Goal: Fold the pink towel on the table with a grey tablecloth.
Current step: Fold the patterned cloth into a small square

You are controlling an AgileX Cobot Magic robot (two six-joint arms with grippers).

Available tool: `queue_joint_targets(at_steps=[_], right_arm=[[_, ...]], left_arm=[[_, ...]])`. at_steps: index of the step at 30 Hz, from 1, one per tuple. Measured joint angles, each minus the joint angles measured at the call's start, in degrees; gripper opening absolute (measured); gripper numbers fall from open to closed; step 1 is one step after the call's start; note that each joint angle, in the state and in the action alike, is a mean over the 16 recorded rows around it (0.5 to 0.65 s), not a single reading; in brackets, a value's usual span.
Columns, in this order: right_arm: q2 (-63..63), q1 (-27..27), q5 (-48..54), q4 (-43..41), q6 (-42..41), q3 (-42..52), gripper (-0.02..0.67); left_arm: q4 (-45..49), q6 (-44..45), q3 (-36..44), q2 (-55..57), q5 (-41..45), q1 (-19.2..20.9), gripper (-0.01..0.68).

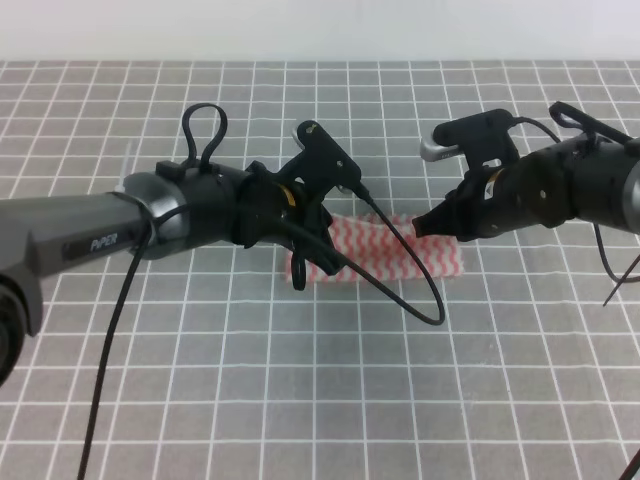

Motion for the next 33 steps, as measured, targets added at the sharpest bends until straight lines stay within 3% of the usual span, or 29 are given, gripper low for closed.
queue_joint_targets(at_steps=[12,33], right_arm=[[0.3,-1.0,-0.3,0.2,1.1,0.0,0.221],[-0.3,-2.0,3.3,0.9,1.8,-0.8,0.232]], left_arm=[[0.1,-0.2,0.0,0.7,-1.6,0.5,0.225],[-0.2,-0.3,0.0,0.6,-6.9,4.4,0.231]])
